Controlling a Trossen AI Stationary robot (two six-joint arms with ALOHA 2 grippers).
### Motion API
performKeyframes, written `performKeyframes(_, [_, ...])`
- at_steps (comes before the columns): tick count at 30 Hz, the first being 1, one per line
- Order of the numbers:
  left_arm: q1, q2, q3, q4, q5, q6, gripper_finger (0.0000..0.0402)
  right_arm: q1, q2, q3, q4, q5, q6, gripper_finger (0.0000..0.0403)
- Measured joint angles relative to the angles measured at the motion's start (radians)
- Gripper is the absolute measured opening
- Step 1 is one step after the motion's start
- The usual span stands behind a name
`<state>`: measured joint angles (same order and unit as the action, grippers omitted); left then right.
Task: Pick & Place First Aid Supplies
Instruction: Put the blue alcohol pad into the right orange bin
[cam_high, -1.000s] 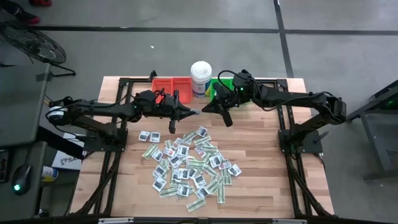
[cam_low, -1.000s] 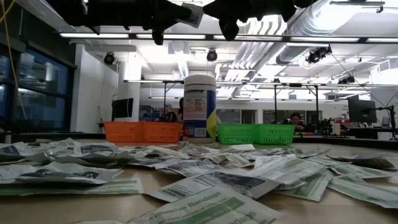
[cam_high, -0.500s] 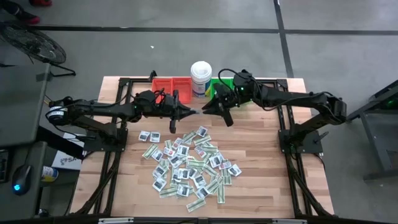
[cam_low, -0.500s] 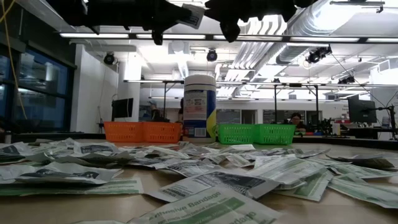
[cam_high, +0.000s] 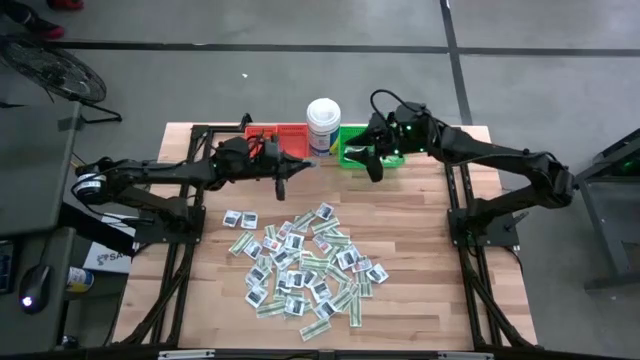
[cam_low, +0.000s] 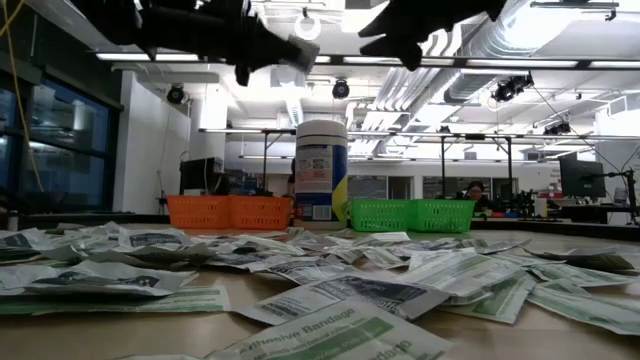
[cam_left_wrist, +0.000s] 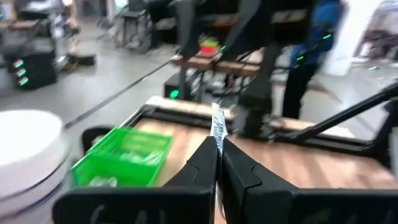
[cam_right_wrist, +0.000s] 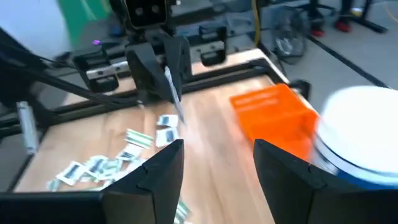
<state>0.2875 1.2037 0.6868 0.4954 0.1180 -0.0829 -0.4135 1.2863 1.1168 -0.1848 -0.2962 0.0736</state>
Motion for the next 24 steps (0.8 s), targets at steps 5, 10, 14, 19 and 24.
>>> performKeyframes(5, [0.046,-0.053,0.0,-0.163,-0.058,0.007,0.0,-0.012,-0.031,0.0,-0.105,0.076,-0.003,0.0188])
performKeyframes(10, [0.099,-0.097,0.0,-0.305,-0.114,0.004,0.0,-0.013,-0.032,0.0,-0.137,0.088,-0.004,0.0188])
performKeyframes(14, [0.152,-0.108,0.0,-0.358,-0.123,-0.017,0.0,-0.012,-0.032,0.0,-0.137,0.116,-0.003,0.0188])
performKeyframes(19, [0.245,-0.102,0.0,-0.411,-0.09,-0.082,0.0,-0.012,-0.032,0.0,-0.137,0.131,-0.004,0.0188])
performKeyframes(24, [0.358,-0.052,0.0,-0.428,0.0,-0.146,0.0,-0.012,-0.031,0.0,-0.137,0.145,-0.004,0.0188])
